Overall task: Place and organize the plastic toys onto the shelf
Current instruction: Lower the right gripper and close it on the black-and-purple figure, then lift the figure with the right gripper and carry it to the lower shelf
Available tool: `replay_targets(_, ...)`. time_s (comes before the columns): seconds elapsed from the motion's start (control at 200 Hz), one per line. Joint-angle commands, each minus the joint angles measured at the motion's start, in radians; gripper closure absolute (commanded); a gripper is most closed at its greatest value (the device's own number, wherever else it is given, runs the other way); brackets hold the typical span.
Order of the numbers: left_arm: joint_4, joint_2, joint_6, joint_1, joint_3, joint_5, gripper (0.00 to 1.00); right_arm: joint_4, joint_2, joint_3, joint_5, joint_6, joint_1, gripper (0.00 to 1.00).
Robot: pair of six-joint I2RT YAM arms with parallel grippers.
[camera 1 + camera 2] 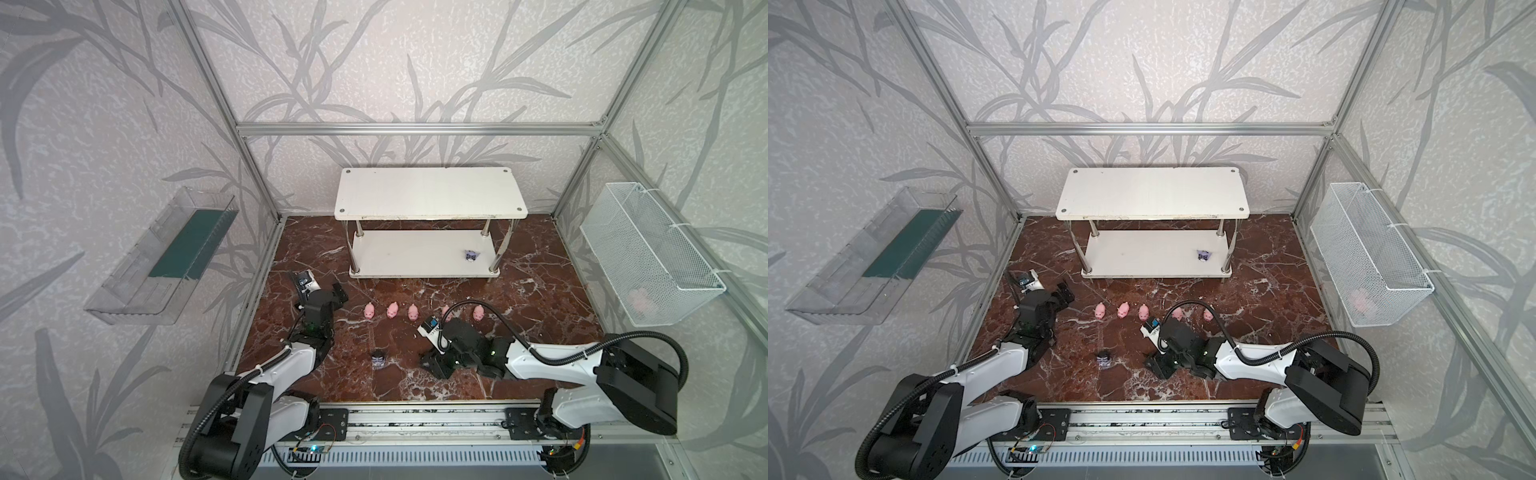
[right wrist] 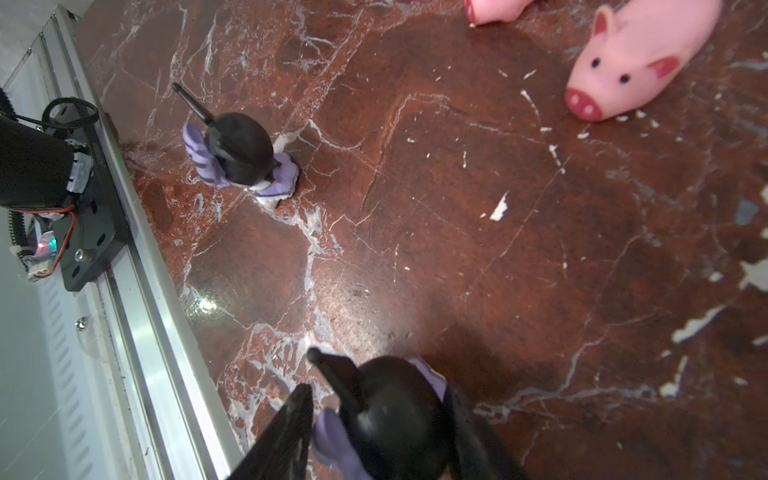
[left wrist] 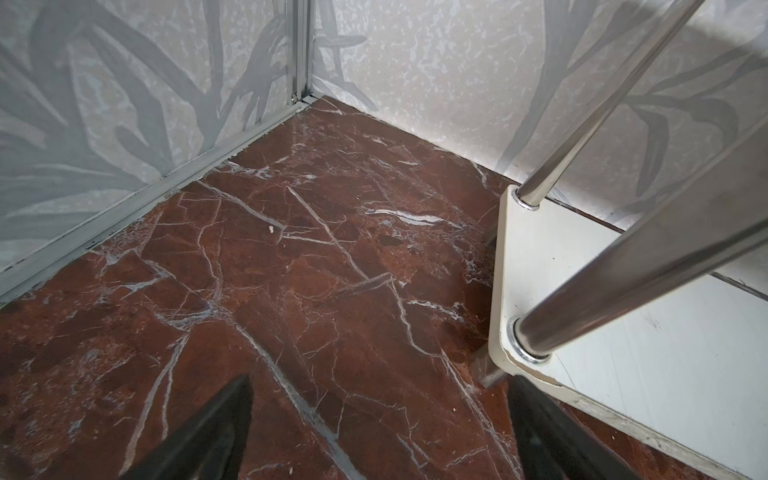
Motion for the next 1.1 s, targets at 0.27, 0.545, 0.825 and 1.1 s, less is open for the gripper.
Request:
replay_targets(0.27,0.030,0.011,-0.014,0.005,-0.013,-0.011,0.06,-0.027,-0.005,0.036,0.002,-0.008,0.005,0.57)
replay_targets(0.545,0.030,0.005,-0.015,0.005,-0.020,-0.013,0.06,-0.041,-0.012,0.049,0.003,-0.018,0.004,0.64)
replay_targets(0.825,0.028,-0.004,-0.013,0.006,-0.025,-0.015,0.06,-0.135,-0.103,0.115,0.002,-0.074,-0.032,0.64)
replay_targets(1.1,0.028,-0.005,-0.011,0.008,-0.025,-0.008,0.06,-0.277,-0.104,0.313,-0.037,-0.228,-0.212,0.64)
